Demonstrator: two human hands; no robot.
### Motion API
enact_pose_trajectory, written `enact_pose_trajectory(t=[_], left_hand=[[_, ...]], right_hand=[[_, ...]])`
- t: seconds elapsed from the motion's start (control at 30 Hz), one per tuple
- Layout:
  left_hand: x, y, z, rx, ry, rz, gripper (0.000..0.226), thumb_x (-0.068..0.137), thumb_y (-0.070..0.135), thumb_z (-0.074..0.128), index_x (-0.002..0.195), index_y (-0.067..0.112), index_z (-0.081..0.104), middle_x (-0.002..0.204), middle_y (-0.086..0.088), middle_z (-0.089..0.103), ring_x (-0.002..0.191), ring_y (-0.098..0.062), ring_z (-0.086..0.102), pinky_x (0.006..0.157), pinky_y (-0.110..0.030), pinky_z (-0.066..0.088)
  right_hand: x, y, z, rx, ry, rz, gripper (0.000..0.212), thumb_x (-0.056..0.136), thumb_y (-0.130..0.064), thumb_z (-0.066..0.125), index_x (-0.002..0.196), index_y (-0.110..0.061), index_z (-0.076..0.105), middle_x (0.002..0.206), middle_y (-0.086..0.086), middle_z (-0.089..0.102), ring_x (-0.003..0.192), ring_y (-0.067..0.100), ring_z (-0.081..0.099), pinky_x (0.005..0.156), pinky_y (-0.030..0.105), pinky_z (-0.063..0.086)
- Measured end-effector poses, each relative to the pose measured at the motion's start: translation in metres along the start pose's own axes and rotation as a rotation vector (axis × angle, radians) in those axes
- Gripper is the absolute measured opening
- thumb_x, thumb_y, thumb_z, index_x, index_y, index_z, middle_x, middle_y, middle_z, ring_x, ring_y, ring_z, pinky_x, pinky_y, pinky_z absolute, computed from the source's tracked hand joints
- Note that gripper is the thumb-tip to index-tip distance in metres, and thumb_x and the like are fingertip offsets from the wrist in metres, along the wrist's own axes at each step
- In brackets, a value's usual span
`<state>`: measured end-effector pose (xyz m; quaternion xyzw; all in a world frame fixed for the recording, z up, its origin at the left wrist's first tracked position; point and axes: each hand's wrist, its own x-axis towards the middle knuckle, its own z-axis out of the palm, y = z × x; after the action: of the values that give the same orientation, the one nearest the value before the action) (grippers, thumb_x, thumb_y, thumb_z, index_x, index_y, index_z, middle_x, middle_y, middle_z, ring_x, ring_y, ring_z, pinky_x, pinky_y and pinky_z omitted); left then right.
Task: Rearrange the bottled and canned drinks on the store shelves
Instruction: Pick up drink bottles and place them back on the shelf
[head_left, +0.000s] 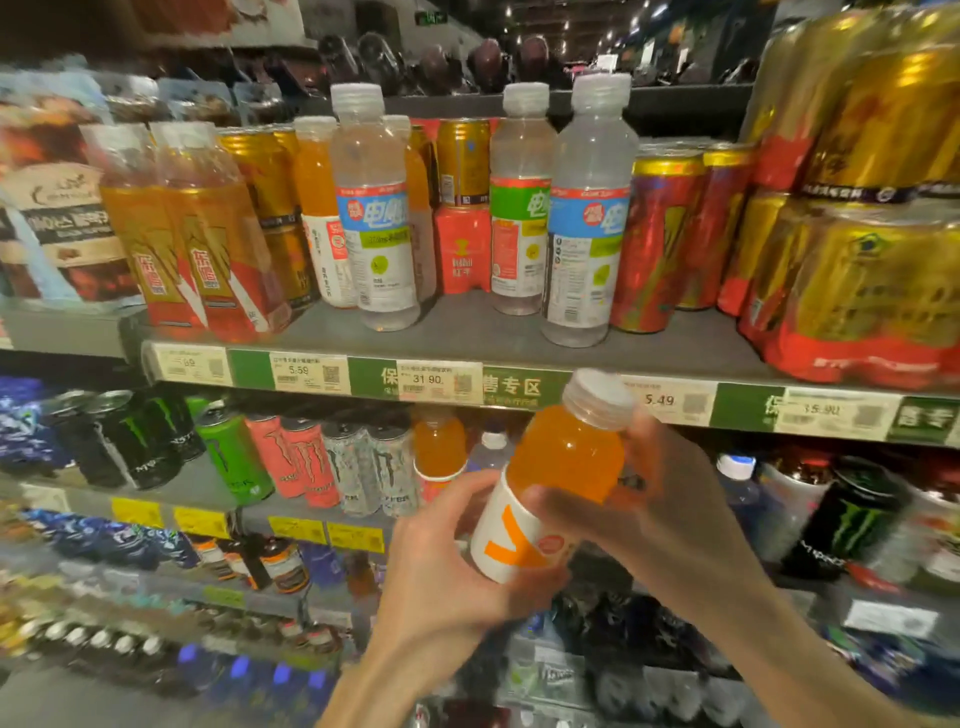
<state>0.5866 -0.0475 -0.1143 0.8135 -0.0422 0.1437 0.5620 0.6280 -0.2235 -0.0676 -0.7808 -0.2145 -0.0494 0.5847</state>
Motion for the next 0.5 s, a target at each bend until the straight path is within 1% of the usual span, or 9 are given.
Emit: enact_pose_trajectory(t=[0.1, 0.17, 0.2, 0.23, 0.27, 0.33, 0.37, 0.43, 0.5], left_hand=[[-0.001, -0.011, 0.009, -0.055, -0.155, -0.065, 0.052, 0.063, 0.018, 0.092, 0.109, 0.032, 0.071, 0.099, 0.016, 0.076, 0.094, -0.003, 0.071, 0.077, -0.019, 0.055], [0.009, -0.028, 0.007, 0.006, -0.242, -0.1, 0.024, 0.087, 0.016, 0.071, 0.102, 0.034, 0.07, 0.092, 0.026, 0.074, 0.086, 0.005, 0.067, 0.075, -0.01, 0.048], [0.016, -0.038, 0.005, 0.086, -0.229, -0.115, 0.02, 0.098, 0.018, 0.06, 0.102, 0.035, 0.069, 0.088, 0.029, 0.072, 0.084, 0.005, 0.065, 0.075, -0.01, 0.046], [0.024, -0.05, 0.003, 0.178, -0.171, -0.113, 0.02, 0.104, 0.024, 0.051, 0.107, 0.034, 0.068, 0.09, 0.029, 0.07, 0.087, 0.003, 0.065, 0.078, -0.013, 0.046], [0.033, -0.06, 0.001, 0.271, -0.1, -0.099, 0.023, 0.103, 0.033, 0.049, 0.12, 0.032, 0.064, 0.102, 0.026, 0.069, 0.096, 0.0, 0.064, 0.084, -0.018, 0.048], [0.05, -0.068, 0.0, 0.453, -0.019, -0.042, 0.046, 0.099, 0.037, 0.058, 0.143, 0.025, 0.049, 0.133, 0.016, 0.057, 0.119, -0.007, 0.057, 0.1, -0.03, 0.048], [0.059, -0.068, 0.002, 0.528, -0.011, -0.02, 0.054, 0.098, 0.035, 0.061, 0.147, 0.021, 0.044, 0.142, 0.01, 0.051, 0.126, -0.011, 0.053, 0.105, -0.033, 0.045], [0.078, -0.061, 0.008, 0.649, -0.059, -0.008, 0.049, 0.098, 0.037, 0.06, 0.141, 0.017, 0.046, 0.139, 0.001, 0.051, 0.126, -0.023, 0.053, 0.101, -0.039, 0.045], [0.097, -0.06, 0.015, 0.73, -0.135, -0.031, 0.04, 0.099, 0.05, 0.053, 0.121, 0.017, 0.052, 0.115, -0.002, 0.055, 0.109, -0.03, 0.059, 0.088, -0.043, 0.05]], right_hand=[[-0.014, 0.024, -0.006, -0.029, 0.031, 0.063, 0.061, 0.053, -0.039, 0.097, 0.108, -0.032, 0.07, 0.099, -0.015, 0.075, 0.094, 0.0, 0.07, 0.075, 0.021, 0.058], [-0.02, 0.037, -0.004, -0.066, 0.033, 0.081, 0.063, 0.052, -0.036, 0.097, 0.108, -0.036, 0.068, 0.098, -0.022, 0.073, 0.094, -0.003, 0.068, 0.074, 0.017, 0.056], [-0.022, 0.043, -0.003, -0.08, 0.04, 0.084, 0.063, 0.053, -0.035, 0.097, 0.108, -0.038, 0.067, 0.098, -0.025, 0.072, 0.095, -0.004, 0.067, 0.075, 0.015, 0.056], [-0.023, 0.049, -0.001, -0.089, 0.05, 0.087, 0.064, 0.053, -0.034, 0.098, 0.108, -0.04, 0.066, 0.099, -0.027, 0.071, 0.096, -0.005, 0.067, 0.076, 0.015, 0.056], [-0.023, 0.054, 0.001, -0.098, 0.063, 0.088, 0.065, 0.054, -0.032, 0.098, 0.109, -0.04, 0.065, 0.1, -0.029, 0.07, 0.096, -0.006, 0.066, 0.078, 0.015, 0.056], [-0.023, 0.063, 0.006, -0.112, 0.077, 0.084, 0.067, 0.053, -0.031, 0.098, 0.111, -0.038, 0.065, 0.101, -0.028, 0.069, 0.097, -0.005, 0.066, 0.079, 0.014, 0.055], [-0.023, 0.066, 0.009, -0.123, 0.08, 0.082, 0.069, 0.053, -0.031, 0.098, 0.113, -0.036, 0.066, 0.102, -0.027, 0.069, 0.098, -0.004, 0.066, 0.079, 0.014, 0.055], [-0.022, 0.068, 0.013, -0.149, 0.092, 0.065, 0.073, 0.052, -0.033, 0.098, 0.117, -0.034, 0.065, 0.103, -0.025, 0.069, 0.098, -0.004, 0.065, 0.079, 0.013, 0.054], [-0.023, 0.068, 0.017, -0.166, 0.099, 0.037, 0.072, 0.054, -0.033, 0.098, 0.116, -0.042, 0.062, 0.105, -0.028, 0.068, 0.1, -0.006, 0.064, 0.079, 0.011, 0.053]])
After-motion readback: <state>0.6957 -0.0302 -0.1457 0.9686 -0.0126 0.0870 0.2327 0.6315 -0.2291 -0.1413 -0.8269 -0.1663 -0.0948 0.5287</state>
